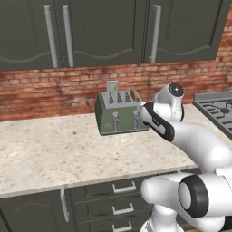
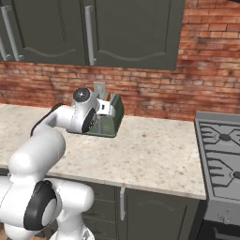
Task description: Start the toaster. Once the lever pops up, take the bread to the plate on the dining counter.
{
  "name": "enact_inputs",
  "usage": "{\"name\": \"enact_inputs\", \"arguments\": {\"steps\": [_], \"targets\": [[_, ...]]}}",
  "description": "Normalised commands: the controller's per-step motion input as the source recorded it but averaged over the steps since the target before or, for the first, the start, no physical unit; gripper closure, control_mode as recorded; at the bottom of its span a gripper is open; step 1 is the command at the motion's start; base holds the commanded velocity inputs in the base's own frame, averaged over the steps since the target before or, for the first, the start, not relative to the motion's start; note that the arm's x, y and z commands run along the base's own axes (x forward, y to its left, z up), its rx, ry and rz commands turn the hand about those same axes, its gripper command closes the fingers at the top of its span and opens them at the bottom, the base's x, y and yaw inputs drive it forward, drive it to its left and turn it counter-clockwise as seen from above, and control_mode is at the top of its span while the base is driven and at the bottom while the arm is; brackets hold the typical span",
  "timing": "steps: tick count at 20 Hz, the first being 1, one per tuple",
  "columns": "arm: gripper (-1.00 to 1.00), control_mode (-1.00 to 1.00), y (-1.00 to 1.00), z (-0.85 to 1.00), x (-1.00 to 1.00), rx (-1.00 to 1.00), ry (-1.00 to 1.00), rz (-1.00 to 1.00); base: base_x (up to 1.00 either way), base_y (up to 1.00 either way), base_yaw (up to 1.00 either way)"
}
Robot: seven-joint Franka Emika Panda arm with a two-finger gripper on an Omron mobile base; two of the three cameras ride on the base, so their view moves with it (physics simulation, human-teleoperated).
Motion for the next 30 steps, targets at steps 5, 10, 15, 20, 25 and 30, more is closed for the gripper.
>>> {"name": "enact_inputs", "arguments": {"steps": [5,10,15,20,25,30], "targets": [[-1.0,-1.0,0.0,-0.05,0.29,0.0,0.0,0.0,0.0,0.0,0.0],[-1.0,-1.0,0.0,-0.07,0.32,0.0,0.0,0.0,0.0,0.0,0.0],[-1.0,-1.0,0.0,-0.16,0.17,0.0,0.0,0.0,0.0,0.0,0.0],[-1.0,-1.0,0.04,-0.15,0.07,0.0,0.0,0.0,0.0,0.0,0.0],[-1.0,-1.0,0.02,-0.1,0.0,0.0,0.0,0.0,0.0,0.0,0.0],[-1.0,-1.0,0.0,-0.06,0.13,0.0,0.0,0.0,0.0,0.0,0.0]]}}
